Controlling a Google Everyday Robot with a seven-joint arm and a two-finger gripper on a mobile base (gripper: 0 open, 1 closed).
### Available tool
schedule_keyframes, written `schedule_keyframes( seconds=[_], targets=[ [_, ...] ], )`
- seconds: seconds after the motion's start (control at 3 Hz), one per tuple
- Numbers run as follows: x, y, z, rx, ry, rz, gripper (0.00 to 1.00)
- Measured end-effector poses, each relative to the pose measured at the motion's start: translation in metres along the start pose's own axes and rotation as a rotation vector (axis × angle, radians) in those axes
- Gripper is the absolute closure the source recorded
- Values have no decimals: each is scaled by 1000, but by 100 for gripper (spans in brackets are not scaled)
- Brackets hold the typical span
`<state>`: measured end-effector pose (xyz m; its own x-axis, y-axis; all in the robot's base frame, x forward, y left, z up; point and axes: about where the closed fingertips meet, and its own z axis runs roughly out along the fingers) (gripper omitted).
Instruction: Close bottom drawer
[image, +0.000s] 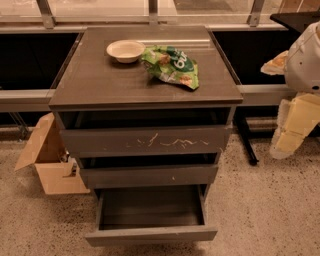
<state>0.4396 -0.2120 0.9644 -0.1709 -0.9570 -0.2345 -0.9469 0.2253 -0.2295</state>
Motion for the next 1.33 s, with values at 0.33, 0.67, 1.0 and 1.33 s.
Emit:
schedule_keyframes(
  seconds=[0.33, 0.67, 1.0, 1.33],
  targets=[
    [-2, 8, 29, -51, -47, -66, 0],
    [-1, 22, 72, -123, -89, -113, 0],
    [0, 43, 131, -199, -134, -102, 0],
    [0, 57, 173, -248, -159, -67, 0]
  ],
)
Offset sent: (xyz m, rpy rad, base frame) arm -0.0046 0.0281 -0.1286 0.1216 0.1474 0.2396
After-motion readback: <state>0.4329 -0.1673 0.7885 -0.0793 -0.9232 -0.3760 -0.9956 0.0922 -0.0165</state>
